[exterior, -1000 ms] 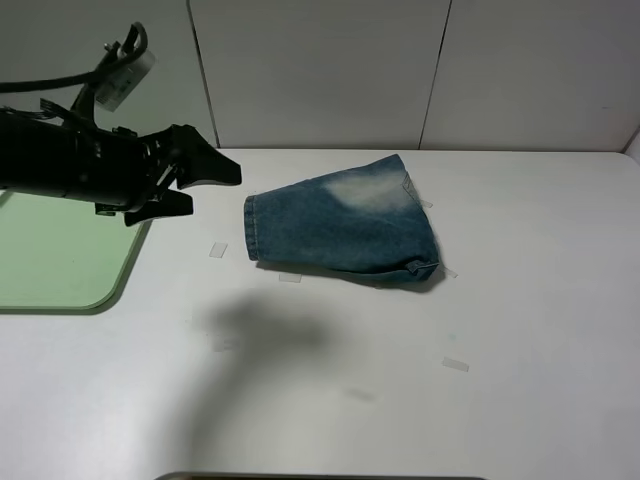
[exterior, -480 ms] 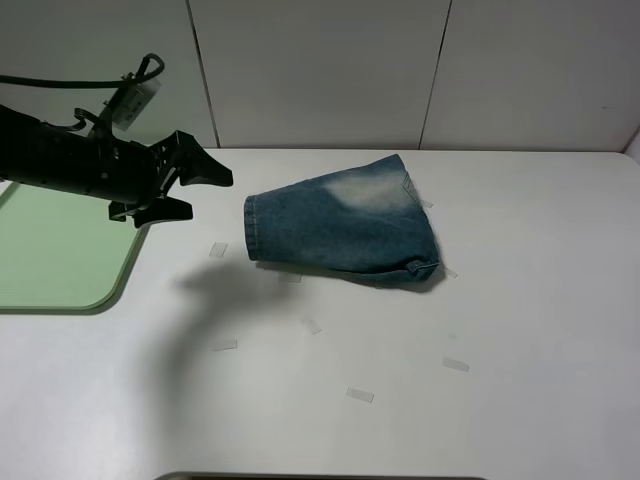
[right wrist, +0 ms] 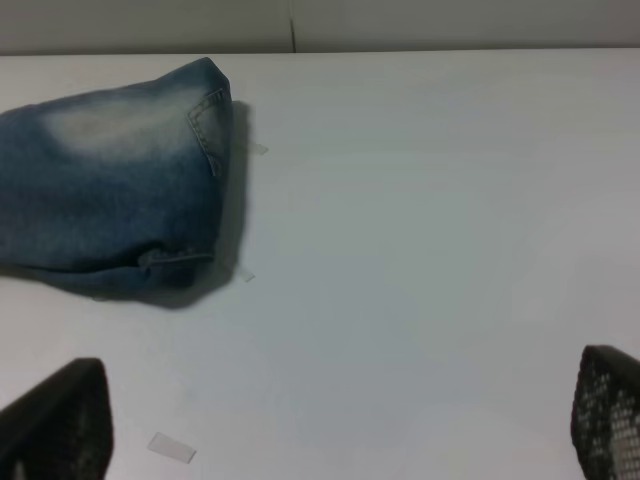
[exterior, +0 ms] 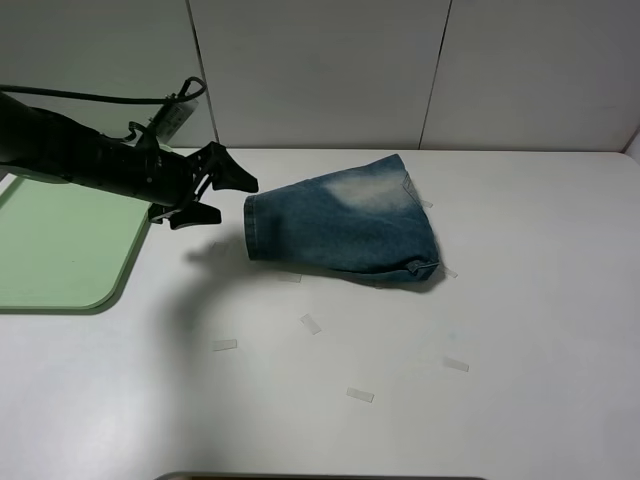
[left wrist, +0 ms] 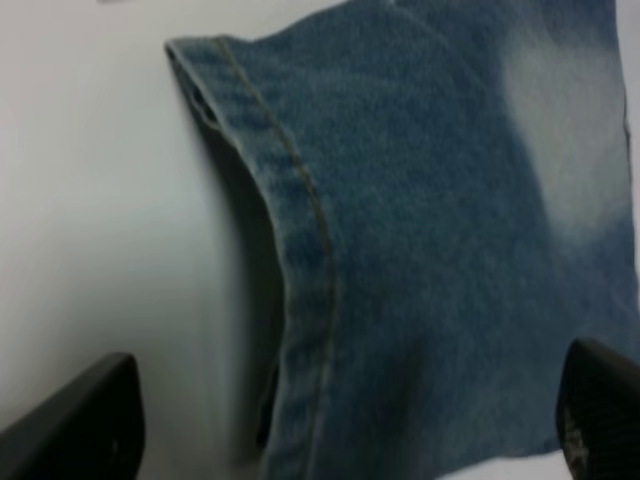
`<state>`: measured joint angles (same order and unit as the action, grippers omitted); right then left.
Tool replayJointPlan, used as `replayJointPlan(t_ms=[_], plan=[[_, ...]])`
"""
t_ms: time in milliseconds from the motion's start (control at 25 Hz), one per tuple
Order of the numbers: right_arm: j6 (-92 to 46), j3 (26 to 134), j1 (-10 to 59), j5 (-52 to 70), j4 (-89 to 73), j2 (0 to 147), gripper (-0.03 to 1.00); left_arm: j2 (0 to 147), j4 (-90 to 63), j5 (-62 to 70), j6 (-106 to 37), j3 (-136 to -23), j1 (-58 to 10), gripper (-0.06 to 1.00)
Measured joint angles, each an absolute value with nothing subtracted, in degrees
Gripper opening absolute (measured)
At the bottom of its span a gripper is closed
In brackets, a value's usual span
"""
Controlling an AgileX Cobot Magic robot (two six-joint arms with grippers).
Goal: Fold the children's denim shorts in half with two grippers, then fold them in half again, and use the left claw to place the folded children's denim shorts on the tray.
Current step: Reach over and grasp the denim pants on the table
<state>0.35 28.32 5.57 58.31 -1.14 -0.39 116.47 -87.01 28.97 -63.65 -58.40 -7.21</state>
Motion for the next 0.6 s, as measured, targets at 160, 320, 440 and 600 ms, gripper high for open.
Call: replayJointPlan(t_ms=[160,320,440,600], plan=[[0.4,28.3,5.6,58.3,-1.1,-0.4,0.69,119.8,-87.1,29.0,-63.7,-61.9,-9.2,0.82],[0.4,28.3,5.6,58.3,-1.1,-0.4,0.69,122.8,-87.1,29.0,-63.7,-65.1,-11.4,0.82],[0.4,28.3,5.6,58.3,-1.1,-0.4,0.69,124.5,-87.3,28.3,-63.7,-66.3,-12.7,0.82],[0.4,28.3,5.6,58.3,-1.1,-0.4,0.69,125.8,-88.1,25.6,-63.9,-66.8,-13.9,0.82]])
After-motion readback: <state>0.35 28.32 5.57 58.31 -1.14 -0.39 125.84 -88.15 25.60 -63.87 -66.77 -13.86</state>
